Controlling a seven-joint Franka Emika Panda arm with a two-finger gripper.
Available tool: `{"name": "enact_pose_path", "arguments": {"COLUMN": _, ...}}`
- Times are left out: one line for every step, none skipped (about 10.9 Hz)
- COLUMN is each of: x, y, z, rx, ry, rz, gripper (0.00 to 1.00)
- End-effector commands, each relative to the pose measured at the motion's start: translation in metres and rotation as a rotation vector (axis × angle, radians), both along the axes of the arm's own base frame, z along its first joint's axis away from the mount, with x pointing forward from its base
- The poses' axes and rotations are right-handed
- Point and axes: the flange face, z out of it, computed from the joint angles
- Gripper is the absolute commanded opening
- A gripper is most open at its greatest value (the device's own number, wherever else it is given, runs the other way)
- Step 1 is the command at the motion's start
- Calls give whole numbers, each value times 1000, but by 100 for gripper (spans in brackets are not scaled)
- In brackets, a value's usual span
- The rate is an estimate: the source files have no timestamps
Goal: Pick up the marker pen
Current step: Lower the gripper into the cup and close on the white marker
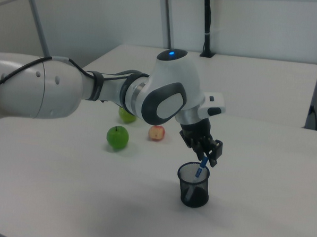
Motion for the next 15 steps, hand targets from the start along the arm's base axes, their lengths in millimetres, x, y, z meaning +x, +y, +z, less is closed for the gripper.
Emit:
{"name": "enact_pose_path", "arguments": {"x": -2, "y": 4, "z": -1, "rx": -5, "ry": -8, "rz": 15, "gripper": 28}}
{"name": "enact_pose_path", "arguments": {"x": -2, "y": 4, "z": -1, "rx": -7, "ry": -8, "rz": 16, "gripper": 21}}
{"name": "enact_pose_path", "arguments": {"x": -2, "y": 5, "z": -2, "rx": -6, "ry": -6, "rz": 17, "gripper": 14}}
{"name": "enact_pose_path", "arguments": {"x": -2, "y": 5, "z": -2, "rx": -5, "ry": -5, "rz": 17, "gripper": 7}}
{"name": "enact_pose_path", "arguments": {"x": -2, "y": 5, "z": -1, "rx": -6, "ry": -6, "rz": 17, "gripper": 3}}
{"name": "enact_pose_path", "arguments": {"x": -2, "y": 5, "z": -1, "rx": -6, "ry": -6, "rz": 17, "gripper": 2}}
{"name": "enact_pose_path", "arguments": {"x": -2, "y": 5, "z": -1, "rx": -6, "ry": -6, "rz": 17, "gripper": 1}}
{"name": "enact_pose_path", "arguments": {"x": -2, "y": 5, "z": 0, "rx": -6, "ry": -8, "rz": 17, "gripper": 0}}
{"name": "enact_pose_path", "arguments": {"x": -2, "y": 5, "z": 0, "rx": -5, "ry": -8, "rz": 16, "gripper": 0}}
{"name": "enact_pose_path", "arguments": {"x": -3, "y": 5, "z": 1, "rx": -6, "ry": -8, "rz": 17, "gripper": 0}}
{"name": "enact_pose_path", "arguments": {"x": -3, "y": 3, "z": 4, "rx": -6, "ry": -10, "rz": 13, "gripper": 0}}
{"name": "enact_pose_path", "arguments": {"x": -4, "y": 3, "z": 10, "rx": -6, "ry": -16, "rz": 9, "gripper": 0}}
{"name": "enact_pose_path", "arguments": {"x": -5, "y": 2, "z": 17, "rx": -6, "ry": -28, "rz": 4, "gripper": 0}}
{"name": "enact_pose_path", "arguments": {"x": -7, "y": 1, "z": 29, "rx": -5, "ry": -46, "rz": 0, "gripper": 0}}
{"name": "enact_pose_path", "arguments": {"x": -9, "y": 2, "z": 44, "rx": -9, "ry": -70, "rz": -2, "gripper": 0}}
